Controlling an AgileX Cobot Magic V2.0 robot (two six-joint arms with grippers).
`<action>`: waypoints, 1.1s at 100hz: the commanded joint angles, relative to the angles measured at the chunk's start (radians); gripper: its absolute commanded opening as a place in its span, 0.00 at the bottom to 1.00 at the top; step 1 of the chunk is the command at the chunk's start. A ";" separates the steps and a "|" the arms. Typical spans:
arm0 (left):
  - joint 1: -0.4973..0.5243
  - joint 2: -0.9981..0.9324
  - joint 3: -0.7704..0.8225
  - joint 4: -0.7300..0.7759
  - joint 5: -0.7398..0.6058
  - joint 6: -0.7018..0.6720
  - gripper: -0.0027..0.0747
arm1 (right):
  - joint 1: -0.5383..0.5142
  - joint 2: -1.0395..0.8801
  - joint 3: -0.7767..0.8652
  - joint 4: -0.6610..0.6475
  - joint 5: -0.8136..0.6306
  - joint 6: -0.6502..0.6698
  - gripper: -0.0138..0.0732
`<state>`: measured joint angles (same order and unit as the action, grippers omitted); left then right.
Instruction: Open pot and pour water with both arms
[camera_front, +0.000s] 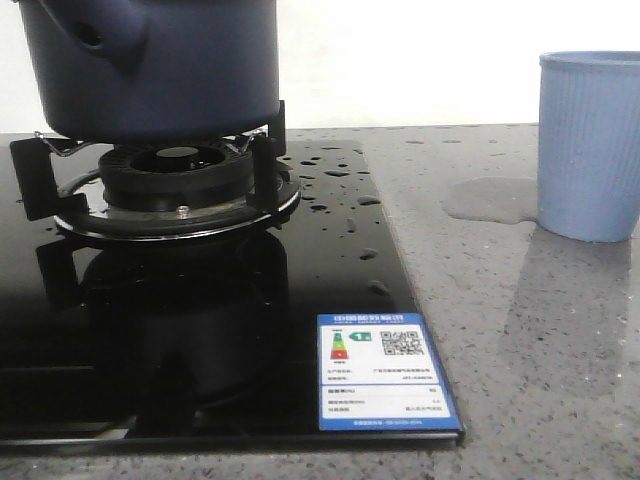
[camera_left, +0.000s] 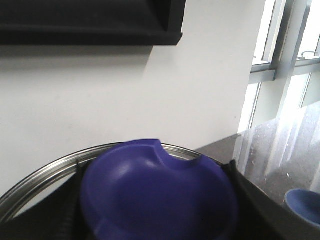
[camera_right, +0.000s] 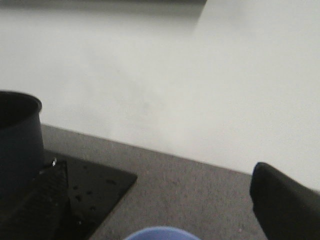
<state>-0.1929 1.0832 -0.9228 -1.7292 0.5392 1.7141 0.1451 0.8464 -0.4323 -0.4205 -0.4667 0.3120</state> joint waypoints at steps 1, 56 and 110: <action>-0.033 0.030 -0.033 -0.058 0.027 0.033 0.40 | -0.004 -0.100 -0.027 0.015 -0.070 0.033 0.88; -0.079 0.250 -0.110 -0.055 0.022 0.056 0.40 | -0.004 -0.473 -0.028 0.018 0.200 0.088 0.09; -0.079 0.266 -0.116 -0.083 -0.022 0.060 0.87 | -0.004 -0.489 -0.028 0.018 0.232 0.088 0.09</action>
<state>-0.2656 1.3823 -0.9992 -1.7540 0.4851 1.7720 0.1451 0.3524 -0.4323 -0.4111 -0.1943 0.3999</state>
